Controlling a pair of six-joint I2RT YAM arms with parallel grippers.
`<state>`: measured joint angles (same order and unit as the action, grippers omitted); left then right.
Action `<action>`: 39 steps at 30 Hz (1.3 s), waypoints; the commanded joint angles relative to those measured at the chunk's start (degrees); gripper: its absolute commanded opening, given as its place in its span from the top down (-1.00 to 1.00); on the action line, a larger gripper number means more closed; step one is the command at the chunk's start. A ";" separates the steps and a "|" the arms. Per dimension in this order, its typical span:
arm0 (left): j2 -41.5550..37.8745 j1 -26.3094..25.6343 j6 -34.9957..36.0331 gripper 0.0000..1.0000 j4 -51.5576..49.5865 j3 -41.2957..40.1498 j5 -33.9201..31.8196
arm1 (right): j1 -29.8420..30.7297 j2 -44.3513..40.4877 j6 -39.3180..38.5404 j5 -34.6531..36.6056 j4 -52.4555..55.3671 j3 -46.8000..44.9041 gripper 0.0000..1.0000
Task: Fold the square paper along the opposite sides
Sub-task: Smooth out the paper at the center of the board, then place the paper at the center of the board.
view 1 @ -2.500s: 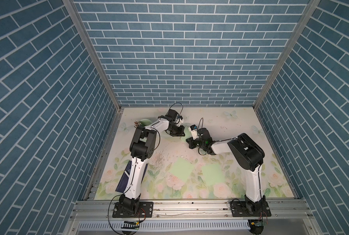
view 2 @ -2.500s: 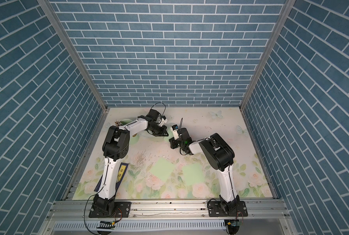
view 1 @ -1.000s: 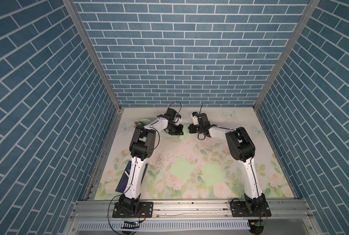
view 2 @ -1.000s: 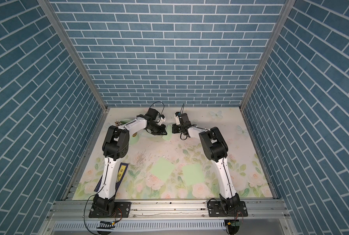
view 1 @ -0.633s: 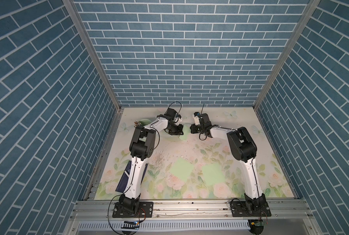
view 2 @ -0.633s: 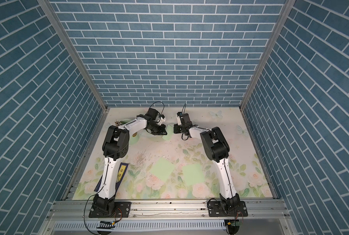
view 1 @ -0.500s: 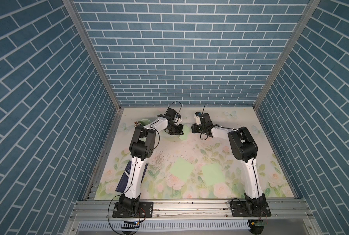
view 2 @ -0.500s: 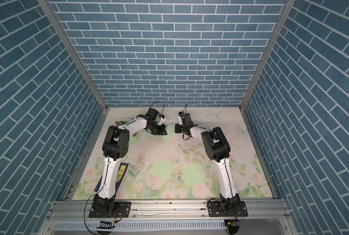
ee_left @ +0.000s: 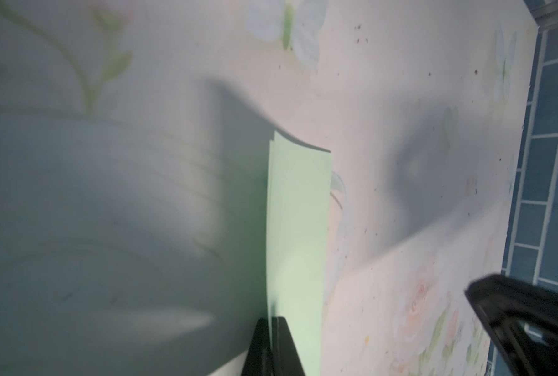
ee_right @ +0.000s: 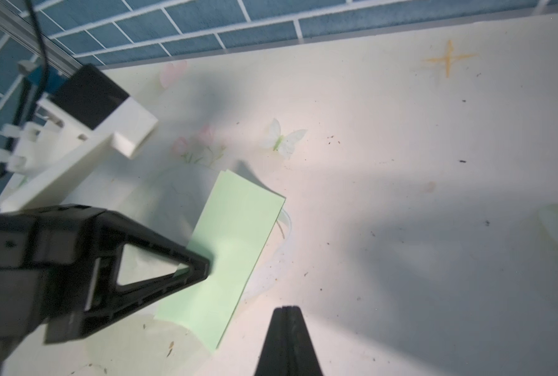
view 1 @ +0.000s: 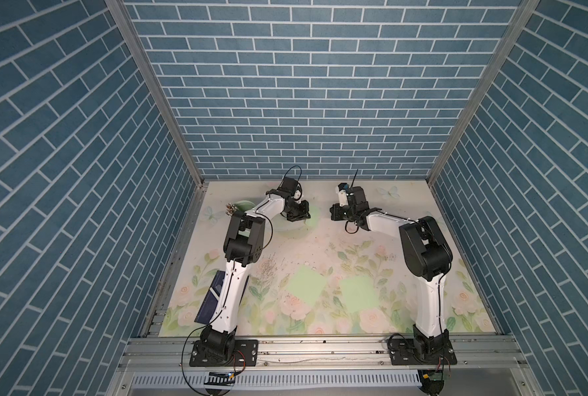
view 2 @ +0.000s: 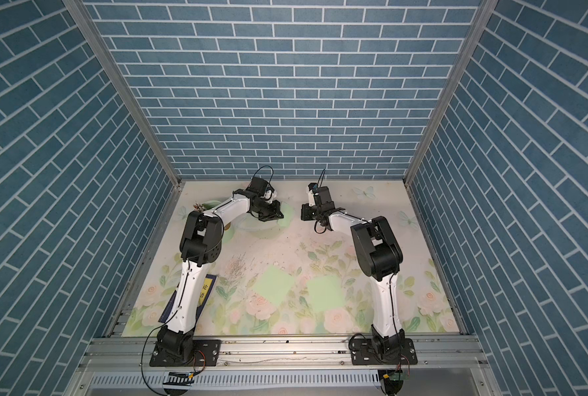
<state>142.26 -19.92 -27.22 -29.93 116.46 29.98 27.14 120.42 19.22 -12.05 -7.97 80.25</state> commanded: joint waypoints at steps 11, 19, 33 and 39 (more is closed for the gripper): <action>0.24 -1.72 -4.42 -0.01 -1.48 -3.91 -11.17 | 0.81 -0.61 0.73 -3.31 -2.98 -2.66 1.00; -1.75 -2.90 -4.76 -0.53 -3.68 -4.19 -16.72 | 1.46 0.85 1.60 -4.38 -4.20 -2.43 1.00; -18.61 -5.62 -7.43 -0.74 0.22 -12.11 -25.40 | 2.71 -10.38 -0.52 -2.09 -3.49 -7.53 0.36; -37.87 -7.67 -9.52 -0.81 5.26 -32.89 -32.22 | 21.72 -28.38 -20.89 16.30 -2.58 -29.18 -0.20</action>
<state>111.11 -26.72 -35.07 -26.96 90.02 2.63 38.89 97.17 11.18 -5.96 -11.51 57.47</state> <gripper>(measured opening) 0.898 0.555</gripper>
